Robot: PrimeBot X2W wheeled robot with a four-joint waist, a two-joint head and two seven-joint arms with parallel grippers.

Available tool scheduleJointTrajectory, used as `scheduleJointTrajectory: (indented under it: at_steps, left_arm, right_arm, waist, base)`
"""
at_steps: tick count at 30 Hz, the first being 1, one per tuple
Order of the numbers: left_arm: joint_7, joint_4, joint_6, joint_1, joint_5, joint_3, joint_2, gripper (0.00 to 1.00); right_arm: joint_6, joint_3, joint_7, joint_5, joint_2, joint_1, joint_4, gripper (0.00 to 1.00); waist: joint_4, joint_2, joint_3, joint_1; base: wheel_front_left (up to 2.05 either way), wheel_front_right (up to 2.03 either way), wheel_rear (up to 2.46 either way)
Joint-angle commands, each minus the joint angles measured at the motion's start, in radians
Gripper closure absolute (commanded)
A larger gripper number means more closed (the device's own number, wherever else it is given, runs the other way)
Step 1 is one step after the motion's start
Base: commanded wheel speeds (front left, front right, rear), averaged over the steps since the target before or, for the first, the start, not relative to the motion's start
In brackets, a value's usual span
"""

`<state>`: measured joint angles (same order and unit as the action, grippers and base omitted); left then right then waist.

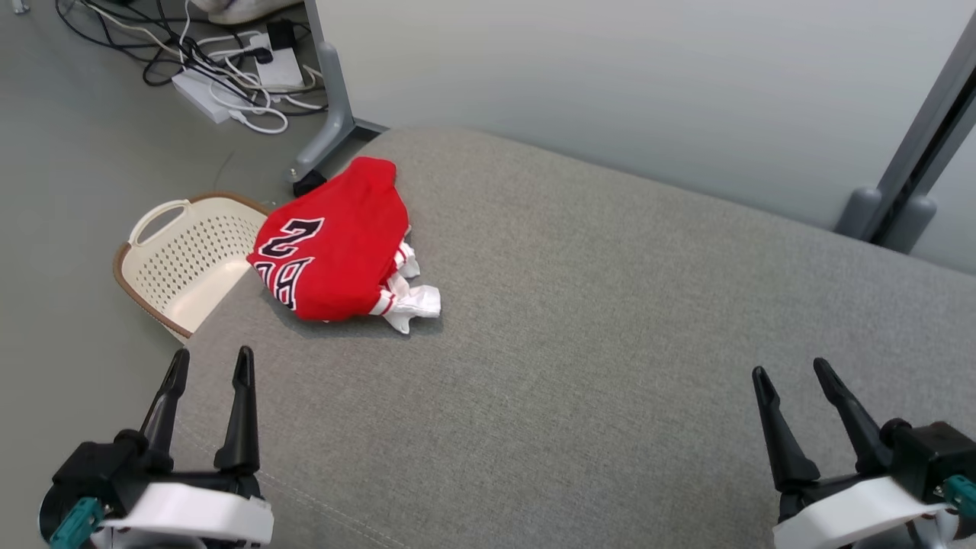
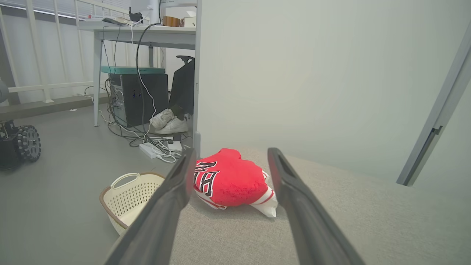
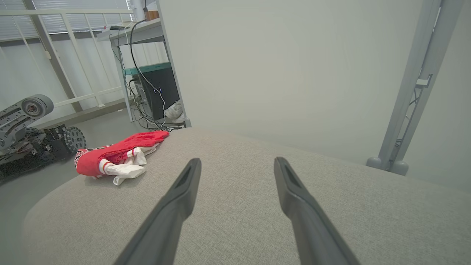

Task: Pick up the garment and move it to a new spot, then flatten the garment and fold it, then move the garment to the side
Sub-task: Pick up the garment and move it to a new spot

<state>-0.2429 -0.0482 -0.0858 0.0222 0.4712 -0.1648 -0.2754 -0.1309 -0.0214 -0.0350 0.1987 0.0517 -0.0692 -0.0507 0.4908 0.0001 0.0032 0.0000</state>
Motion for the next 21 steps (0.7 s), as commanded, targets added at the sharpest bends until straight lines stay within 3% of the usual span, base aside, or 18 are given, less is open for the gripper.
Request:
scheduleJointTrajectory:
  at_steps: [1, 11, 16, 21]
  left_arm:
    - [-0.005, 0.001, 0.003, -0.028, -0.002, 0.0, 0.0, 0.0]
    - [-0.023, -0.11, 0.046, -0.266, -0.002, 0.021, 0.071, 0.0]
    - [-0.022, -0.27, 0.095, -0.412, 0.013, 0.063, 0.085, 0.0]
    - [-0.002, -0.516, 0.127, -0.531, 0.049, 0.088, 0.078, 0.0]
  right_arm:
    - [0.0, 0.002, 0.01, -0.01, 0.011, 0.018, -0.011, 0.0]
    - [0.0, 0.003, 0.107, -0.064, 0.094, 0.121, -0.145, 0.0]
    - [0.0, 0.012, 0.133, -0.072, 0.113, 0.165, -0.199, 0.0]
    - [0.0, 0.02, 0.135, -0.075, 0.116, 0.194, -0.219, 0.0]
  waist:
    - [-0.012, -0.0001, 0.029, 0.0]
    - [-0.114, -0.0001, 0.283, 0.0]
    - [-0.175, -0.0001, 0.396, 0.0]
    - [-0.215, -0.0001, 0.468, 0.0]
  base:
    - [0.0, 0.0, 0.0]
    - [0.0, 0.0, 0.0]
    - [0.0, 0.0, 0.0]
    - [0.0, 0.0, 0.0]
